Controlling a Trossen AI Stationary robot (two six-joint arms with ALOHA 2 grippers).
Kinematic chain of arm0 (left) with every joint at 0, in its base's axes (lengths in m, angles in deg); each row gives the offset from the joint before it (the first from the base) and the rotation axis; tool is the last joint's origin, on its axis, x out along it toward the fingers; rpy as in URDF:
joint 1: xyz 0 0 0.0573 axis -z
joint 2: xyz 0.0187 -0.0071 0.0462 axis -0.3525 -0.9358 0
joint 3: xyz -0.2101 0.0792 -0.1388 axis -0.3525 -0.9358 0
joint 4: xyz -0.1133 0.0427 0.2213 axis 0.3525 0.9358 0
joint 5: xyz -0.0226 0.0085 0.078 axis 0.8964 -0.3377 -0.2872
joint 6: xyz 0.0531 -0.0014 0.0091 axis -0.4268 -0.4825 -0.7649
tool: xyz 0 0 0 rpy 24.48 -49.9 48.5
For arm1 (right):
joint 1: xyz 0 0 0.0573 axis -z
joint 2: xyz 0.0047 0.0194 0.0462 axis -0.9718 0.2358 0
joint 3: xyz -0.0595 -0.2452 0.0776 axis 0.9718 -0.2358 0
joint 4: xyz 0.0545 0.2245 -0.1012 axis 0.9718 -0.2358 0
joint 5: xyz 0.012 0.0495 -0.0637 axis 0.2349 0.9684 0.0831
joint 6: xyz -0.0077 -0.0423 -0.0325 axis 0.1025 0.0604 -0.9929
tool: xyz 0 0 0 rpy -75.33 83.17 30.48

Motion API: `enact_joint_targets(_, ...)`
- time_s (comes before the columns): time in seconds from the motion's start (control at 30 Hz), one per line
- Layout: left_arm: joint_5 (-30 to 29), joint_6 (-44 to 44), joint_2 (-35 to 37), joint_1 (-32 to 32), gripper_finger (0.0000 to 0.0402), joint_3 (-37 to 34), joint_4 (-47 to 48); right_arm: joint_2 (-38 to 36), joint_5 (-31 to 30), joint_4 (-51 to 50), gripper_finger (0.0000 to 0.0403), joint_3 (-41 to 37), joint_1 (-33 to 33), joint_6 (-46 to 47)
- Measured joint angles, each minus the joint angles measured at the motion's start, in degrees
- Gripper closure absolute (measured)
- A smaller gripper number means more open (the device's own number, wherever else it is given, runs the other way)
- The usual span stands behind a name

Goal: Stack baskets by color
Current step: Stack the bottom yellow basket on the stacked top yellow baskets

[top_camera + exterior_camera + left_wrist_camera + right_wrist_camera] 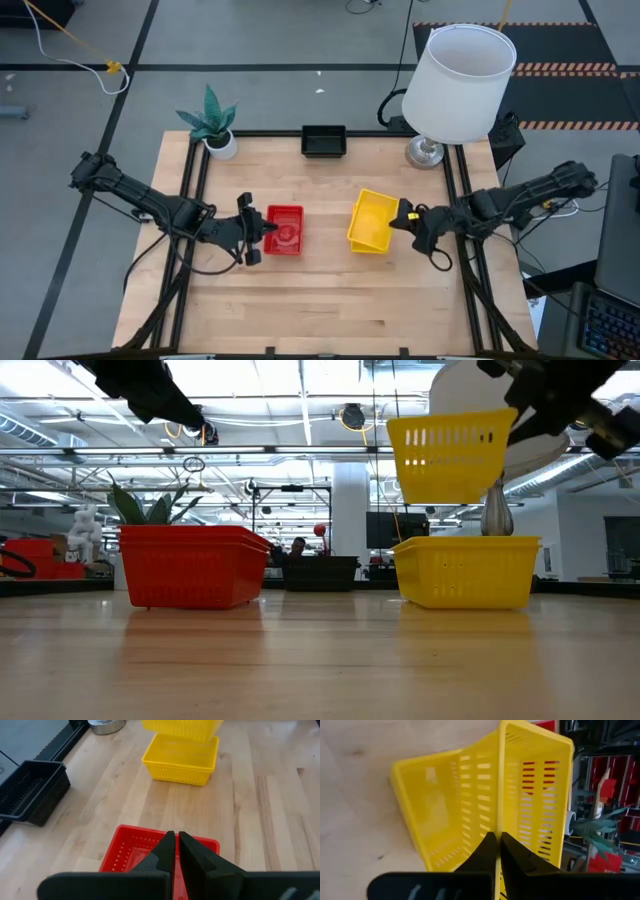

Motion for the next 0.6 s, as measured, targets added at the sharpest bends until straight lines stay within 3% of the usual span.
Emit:
enact_joint_targets(0.27,0.0,-1.0,0.0,-0.1,0.0376,0.0,0.0,-1.9,2.0,4.1,0.0399,-5.7,2.6,-0.6)
enact_joint_targets(0.6,0.0,-1.0,0.0,-0.1,0.0376,0.0,0.0,-1.9,5.1,4.3,0.04,-9.1,5.5,-9.8)
